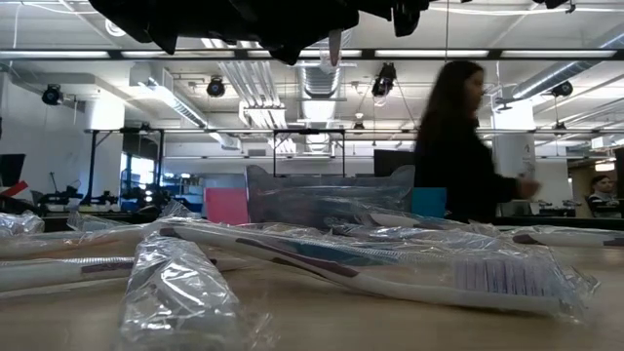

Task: Pick & Place Toothbrushes
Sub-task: Put the orange toothbrush into the blue bin

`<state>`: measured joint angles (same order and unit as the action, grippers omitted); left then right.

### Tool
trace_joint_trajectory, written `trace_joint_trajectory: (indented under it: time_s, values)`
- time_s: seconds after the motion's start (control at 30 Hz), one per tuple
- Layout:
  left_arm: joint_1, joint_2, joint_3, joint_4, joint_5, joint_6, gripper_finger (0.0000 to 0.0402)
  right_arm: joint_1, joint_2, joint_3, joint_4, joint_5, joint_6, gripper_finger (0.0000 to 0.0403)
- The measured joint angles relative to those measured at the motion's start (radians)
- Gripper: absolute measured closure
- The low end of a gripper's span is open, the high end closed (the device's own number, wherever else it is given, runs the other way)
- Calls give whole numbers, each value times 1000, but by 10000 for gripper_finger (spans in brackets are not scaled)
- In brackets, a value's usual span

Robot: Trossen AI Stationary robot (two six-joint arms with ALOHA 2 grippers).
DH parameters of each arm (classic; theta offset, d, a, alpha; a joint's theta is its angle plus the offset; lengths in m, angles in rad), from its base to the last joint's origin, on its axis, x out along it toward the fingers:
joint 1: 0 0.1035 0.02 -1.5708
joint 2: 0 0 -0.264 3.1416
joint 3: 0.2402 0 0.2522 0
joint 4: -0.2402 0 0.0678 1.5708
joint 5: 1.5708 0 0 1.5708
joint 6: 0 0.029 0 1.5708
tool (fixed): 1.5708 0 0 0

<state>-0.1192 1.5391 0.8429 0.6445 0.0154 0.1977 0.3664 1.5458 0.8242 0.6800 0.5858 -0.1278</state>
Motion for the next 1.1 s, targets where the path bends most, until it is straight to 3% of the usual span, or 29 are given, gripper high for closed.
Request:
trace_joint_trajectory:
  time_s: [0.37, 0.8, 0.93, 1.1]
  values:
    - [0, 0, 0, -1, -3, -19, 330, 0, -1, -2, -19, 19, -10, 379]
    - [0, -3, 0, -15, -4, -2, 326, 11, -25, -2, -50, 28, -30, 380]
    - [1, -20, 1, -70, -43, 31, 326, 64, -116, -2, -211, 193, -9, 380]
    - [0, -23, 0, -86, -108, 44, 326, 139, -255, -2, -541, 325, 231, 380]
